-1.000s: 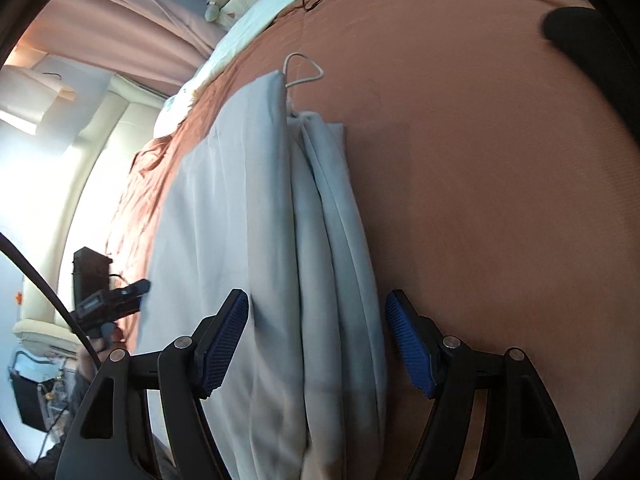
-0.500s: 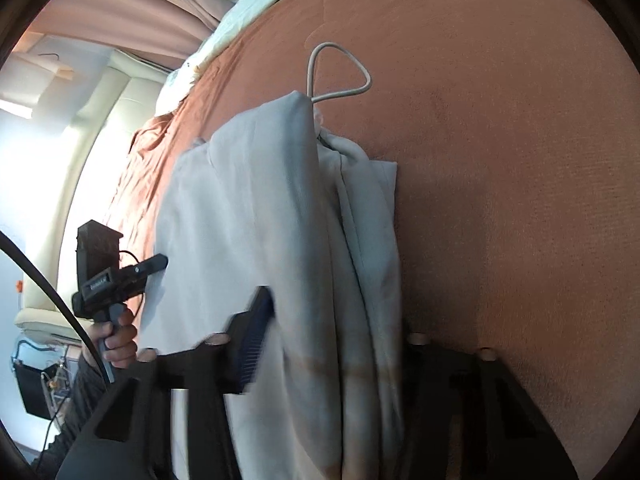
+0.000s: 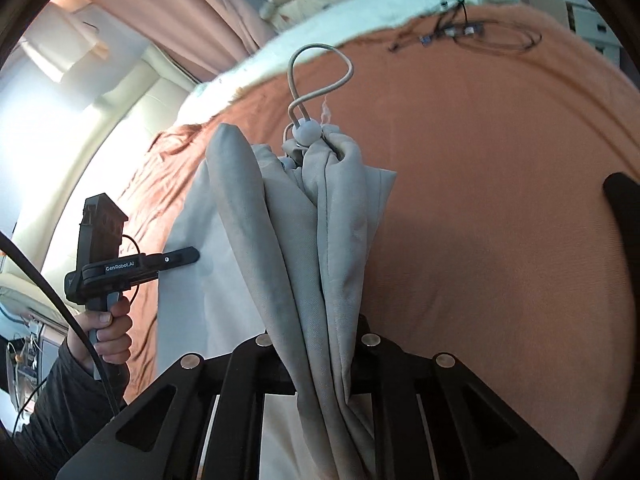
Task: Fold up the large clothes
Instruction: 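Grasp the beige jacket bundle with both tools and lift it off the sheet, then carry the lifted bundle with both tools toward the folded black garment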
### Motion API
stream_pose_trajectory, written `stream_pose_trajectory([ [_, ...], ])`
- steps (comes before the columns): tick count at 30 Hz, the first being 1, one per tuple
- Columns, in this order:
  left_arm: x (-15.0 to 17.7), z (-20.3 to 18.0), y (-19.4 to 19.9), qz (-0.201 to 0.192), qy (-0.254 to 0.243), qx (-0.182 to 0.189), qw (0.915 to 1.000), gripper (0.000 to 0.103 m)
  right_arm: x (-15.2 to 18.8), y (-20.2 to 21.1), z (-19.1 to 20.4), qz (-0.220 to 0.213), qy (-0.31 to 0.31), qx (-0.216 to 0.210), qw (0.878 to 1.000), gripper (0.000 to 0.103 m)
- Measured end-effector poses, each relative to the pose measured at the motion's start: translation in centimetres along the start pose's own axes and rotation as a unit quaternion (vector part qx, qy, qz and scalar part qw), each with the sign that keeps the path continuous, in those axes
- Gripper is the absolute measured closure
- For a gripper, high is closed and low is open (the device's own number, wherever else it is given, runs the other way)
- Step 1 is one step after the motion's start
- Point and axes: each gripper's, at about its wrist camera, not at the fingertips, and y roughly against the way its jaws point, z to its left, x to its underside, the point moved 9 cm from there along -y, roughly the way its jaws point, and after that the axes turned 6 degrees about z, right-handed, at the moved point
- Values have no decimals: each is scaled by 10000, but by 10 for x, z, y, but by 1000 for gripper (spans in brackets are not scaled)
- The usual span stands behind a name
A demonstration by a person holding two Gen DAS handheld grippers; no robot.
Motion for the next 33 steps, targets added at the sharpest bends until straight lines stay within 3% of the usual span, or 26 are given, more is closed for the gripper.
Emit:
stream_pose_trajectory([
  [9, 34, -51, 68, -385, -438, 141, 9982, 92, 46, 60, 28, -533, 142, -10, 9985, 96],
  [19, 70, -121, 123, -726, -835, 427, 9929, 92, 107, 172, 14, -1203, 293, 12, 9923, 96],
  [27, 95, -212, 153, -858, -1304, 744, 9849, 93, 144, 272, 11, -1709, 394, 379, 9838, 96],
  [33, 109, -282, 148, -746, -1594, 1091, 9783, 93, 174, 348, -2, -2023, 378, 821, 9752, 96],
])
